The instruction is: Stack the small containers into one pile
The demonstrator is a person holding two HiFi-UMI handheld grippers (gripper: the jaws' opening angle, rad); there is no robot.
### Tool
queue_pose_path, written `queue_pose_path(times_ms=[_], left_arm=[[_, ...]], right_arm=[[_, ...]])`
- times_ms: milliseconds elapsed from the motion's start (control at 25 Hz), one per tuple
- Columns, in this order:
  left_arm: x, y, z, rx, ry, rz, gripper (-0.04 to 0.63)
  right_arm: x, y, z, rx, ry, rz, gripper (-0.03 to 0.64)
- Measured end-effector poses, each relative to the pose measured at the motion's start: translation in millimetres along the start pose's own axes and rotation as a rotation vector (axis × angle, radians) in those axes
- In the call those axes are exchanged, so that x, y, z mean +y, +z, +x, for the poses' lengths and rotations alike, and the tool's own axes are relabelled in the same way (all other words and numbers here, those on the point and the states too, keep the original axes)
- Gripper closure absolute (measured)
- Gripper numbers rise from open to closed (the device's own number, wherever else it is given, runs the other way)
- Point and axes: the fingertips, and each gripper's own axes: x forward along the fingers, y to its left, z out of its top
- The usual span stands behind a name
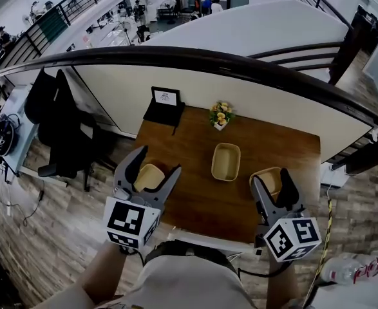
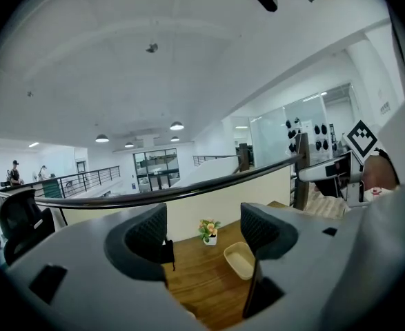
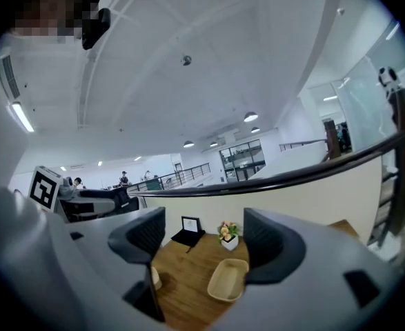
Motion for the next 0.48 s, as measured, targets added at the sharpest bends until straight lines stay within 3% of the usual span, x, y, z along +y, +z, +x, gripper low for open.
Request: queue_pose_path(times_ms=[280,480], left_arm=[[49,-36,4,0.069,0.043,-0.015,0.262],[87,-80,5,0.166,0.073,-0.019,0.262]], right_arm=[[46,-44,52,0.101,0.083,0.053,0.278],[91,-96,100,0.210,0.151,0.064,0.279]])
